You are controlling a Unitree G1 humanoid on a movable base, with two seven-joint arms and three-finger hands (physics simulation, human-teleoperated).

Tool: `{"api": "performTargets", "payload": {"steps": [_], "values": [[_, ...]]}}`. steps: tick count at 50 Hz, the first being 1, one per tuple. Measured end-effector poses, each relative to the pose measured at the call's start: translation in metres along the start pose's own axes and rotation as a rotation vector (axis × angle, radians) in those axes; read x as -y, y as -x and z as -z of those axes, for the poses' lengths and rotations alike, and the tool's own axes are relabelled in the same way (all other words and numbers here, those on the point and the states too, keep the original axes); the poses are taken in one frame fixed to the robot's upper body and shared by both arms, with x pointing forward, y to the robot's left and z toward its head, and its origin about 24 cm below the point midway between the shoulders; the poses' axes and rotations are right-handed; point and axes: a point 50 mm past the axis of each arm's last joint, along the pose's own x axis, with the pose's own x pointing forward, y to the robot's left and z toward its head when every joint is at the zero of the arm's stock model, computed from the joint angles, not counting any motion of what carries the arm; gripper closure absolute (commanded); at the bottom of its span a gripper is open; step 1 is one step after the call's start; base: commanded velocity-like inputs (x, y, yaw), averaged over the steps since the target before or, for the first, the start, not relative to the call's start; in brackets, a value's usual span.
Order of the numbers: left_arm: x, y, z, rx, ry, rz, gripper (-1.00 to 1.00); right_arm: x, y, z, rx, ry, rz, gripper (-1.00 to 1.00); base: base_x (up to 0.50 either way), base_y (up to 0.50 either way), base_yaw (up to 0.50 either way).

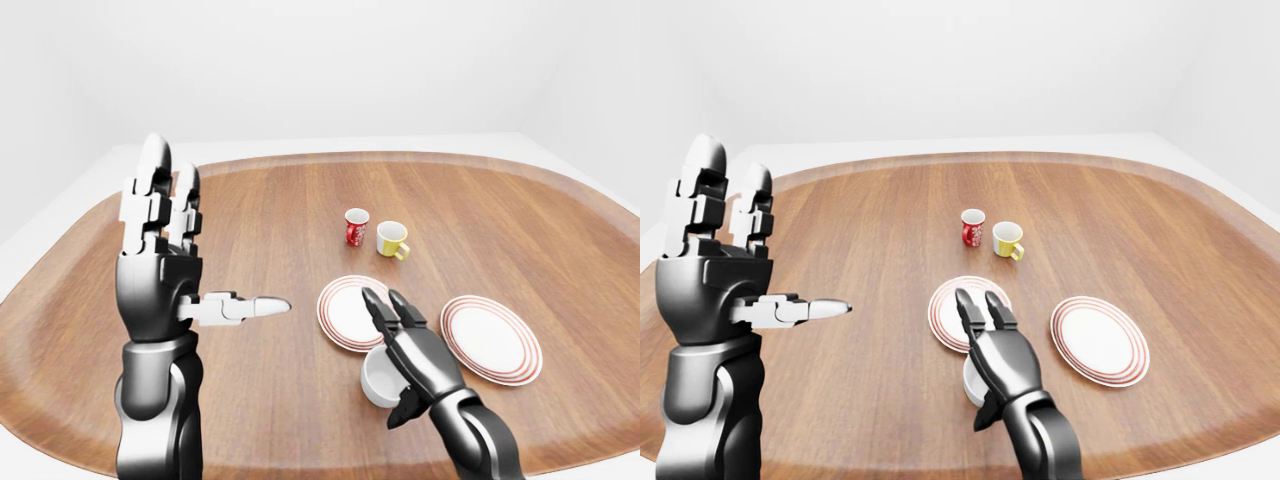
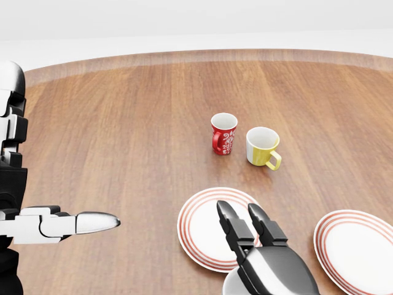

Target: Put the white mug on the left plate.

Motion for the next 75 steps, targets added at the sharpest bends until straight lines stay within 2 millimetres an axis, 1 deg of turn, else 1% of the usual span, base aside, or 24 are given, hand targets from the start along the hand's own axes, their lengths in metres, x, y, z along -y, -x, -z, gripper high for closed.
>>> {"api": "performTargets", "payload": {"steps": [14, 30, 55, 75], "values": [[0.000, 0.001, 0.000, -0.003, 0.001, 0.000, -0.94, -0.005, -0.004, 0.001, -0.011, 0.030, -0.033, -1.00, 0.00, 0.00, 0.00], [0.001, 0.001, 0.001, -0.006, 0.001, 0.002, -0.94, -0.012, -0.011, 0.009, -0.051, 0.069, -0.062, -1.00, 0.00, 0.00, 0.00], [0.001, 0.002, 0.001, -0.006, 0.001, 0.002, -0.95, -0.021, -0.026, 0.022, -0.102, 0.105, -0.028, -1.00, 0.00, 0.00, 0.00], [0.001, 0.002, 0.001, -0.008, 0.002, 0.001, -0.95, -0.030, -0.027, 0.022, -0.104, 0.118, -0.046, -1.00, 0.00, 0.00, 0.00]]}}
